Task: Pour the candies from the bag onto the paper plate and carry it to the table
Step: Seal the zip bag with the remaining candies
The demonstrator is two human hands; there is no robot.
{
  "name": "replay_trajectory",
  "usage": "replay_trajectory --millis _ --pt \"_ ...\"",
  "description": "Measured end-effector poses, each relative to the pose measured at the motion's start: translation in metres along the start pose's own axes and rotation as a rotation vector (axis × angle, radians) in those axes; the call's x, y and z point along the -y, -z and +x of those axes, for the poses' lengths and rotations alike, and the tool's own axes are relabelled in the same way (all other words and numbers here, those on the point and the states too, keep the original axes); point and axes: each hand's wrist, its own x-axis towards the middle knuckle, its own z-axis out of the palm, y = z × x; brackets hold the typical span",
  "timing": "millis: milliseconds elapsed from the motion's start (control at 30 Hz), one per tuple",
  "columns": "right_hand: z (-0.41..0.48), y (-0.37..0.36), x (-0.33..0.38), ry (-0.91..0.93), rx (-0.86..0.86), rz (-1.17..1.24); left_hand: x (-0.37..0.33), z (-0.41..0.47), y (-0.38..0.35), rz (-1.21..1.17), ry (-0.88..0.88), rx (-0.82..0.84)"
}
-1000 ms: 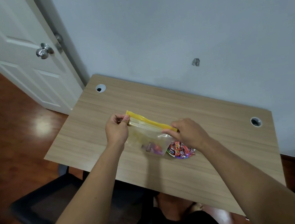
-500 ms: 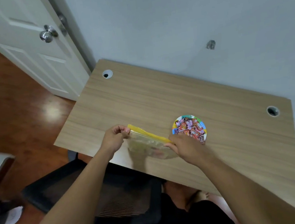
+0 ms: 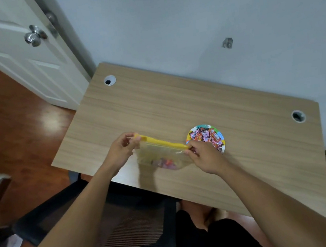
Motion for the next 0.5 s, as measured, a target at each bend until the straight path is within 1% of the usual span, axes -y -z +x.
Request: replay_trajectory --millis 100,167,233,367,500 --pt "0.003 0.004 0.001 0.011 0.008 0.034 -0.007 0.001 0.002 0.083 -0.04 0.162" --pt "0.004 0.006 0.003 0.007 0.014 0.039 -0.011 0.001 -0.001 0.198 -0.059 0.203" --pt "0.005 0.008 0.007 -0.003 0.023 0.019 -0.012 0.004 -0.003 0.297 -0.104 0.181" --pt "0.012 0.007 0.006 -0.019 0.039 -0.041 -0.011 0.009 -0.005 0.295 -0.139 0.142" --pt "0.017 0.014 0.018 0.03 0.0 -0.096 -0.012 0.009 -0.015 0.38 -0.234 0.084"
